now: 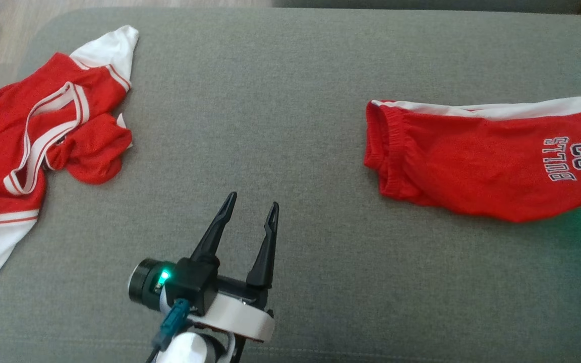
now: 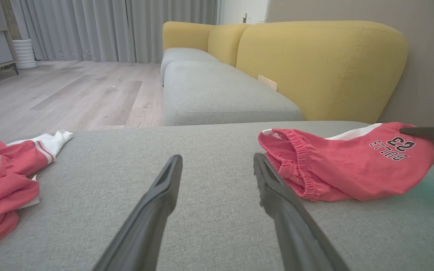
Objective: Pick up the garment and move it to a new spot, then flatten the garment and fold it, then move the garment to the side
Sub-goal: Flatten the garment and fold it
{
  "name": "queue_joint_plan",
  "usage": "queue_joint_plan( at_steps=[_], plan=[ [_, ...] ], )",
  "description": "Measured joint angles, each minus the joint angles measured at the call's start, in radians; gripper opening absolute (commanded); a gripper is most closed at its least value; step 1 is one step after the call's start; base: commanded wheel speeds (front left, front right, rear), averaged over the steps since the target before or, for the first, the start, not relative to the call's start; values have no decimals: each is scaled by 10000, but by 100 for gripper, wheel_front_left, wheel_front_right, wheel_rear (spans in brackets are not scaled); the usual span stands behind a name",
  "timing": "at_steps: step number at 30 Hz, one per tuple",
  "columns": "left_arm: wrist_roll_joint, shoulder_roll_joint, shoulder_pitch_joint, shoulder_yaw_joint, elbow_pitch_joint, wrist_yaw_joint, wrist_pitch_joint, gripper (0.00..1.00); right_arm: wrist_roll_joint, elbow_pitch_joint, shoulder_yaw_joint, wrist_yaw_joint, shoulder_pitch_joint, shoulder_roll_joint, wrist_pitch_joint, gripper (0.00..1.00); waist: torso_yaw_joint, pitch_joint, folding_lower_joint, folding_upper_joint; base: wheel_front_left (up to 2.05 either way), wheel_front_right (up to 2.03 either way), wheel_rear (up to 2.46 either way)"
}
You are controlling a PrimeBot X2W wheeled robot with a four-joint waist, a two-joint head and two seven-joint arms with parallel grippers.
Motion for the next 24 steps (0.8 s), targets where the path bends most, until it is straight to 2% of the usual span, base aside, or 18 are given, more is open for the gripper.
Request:
queue_joint_plan(
  at_steps=[6, 11, 24],
  plan=[
    [0, -2, -28, 0, 207, -13, 0, 100, -8, -683, 479, 0, -182, 259, -209, 0, 1, -267, 0, 0, 0, 0, 0],
    [-2, 0, 32, 8, 314, -12, 0, 100, -138, -1317, 970, 0, -224, 736, -245, 0, 288, -600, 0, 0, 0, 0, 0],
    [-4, 6, 639, 15, 472, -33, 0, 100, 35, -3289, 3066, 0, 426, 2034, 637, 0, 1237, -1238, 0, 0, 0, 0, 0]
  ],
)
